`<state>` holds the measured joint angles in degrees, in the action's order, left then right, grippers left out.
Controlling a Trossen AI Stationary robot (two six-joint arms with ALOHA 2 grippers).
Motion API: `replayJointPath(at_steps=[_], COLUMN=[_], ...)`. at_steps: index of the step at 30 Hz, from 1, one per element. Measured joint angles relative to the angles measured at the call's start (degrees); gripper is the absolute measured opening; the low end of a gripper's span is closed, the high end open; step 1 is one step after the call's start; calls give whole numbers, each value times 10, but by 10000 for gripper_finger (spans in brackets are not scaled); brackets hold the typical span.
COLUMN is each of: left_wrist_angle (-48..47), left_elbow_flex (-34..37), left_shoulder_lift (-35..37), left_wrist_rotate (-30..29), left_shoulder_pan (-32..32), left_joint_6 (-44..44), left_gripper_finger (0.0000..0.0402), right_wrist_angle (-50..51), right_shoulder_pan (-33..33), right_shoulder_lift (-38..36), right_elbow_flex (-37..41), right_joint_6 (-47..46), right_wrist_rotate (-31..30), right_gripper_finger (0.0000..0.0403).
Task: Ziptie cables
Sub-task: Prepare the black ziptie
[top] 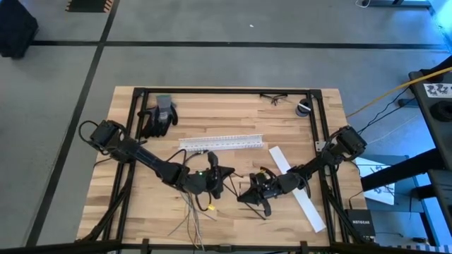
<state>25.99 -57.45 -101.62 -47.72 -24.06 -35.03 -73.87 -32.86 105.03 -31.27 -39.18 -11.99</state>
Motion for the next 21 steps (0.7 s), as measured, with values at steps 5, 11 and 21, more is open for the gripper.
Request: replayJointPath(at_steps=[5,11,21], left_wrist_angle=[-21,-22,-22], left_elbow_flex=[0,0,0], left_shoulder_lift=[0,0,0], left_wrist_rotate=[3,6,2], left_shoulder_pan=[-2,-14,-21], left_joint_6=[8,7,6], left_gripper_finger=[0,0,0], right_wrist_angle=[-11,-16,-35], right_shoulder_pan=[8,8,7], right_shoulder_lift=[0,0,0], right_elbow_flex=[0,4,11], right_joint_6=[4,4,2], right_wrist_rotate=[27,56,55], right_gripper_finger=[0,0,0])
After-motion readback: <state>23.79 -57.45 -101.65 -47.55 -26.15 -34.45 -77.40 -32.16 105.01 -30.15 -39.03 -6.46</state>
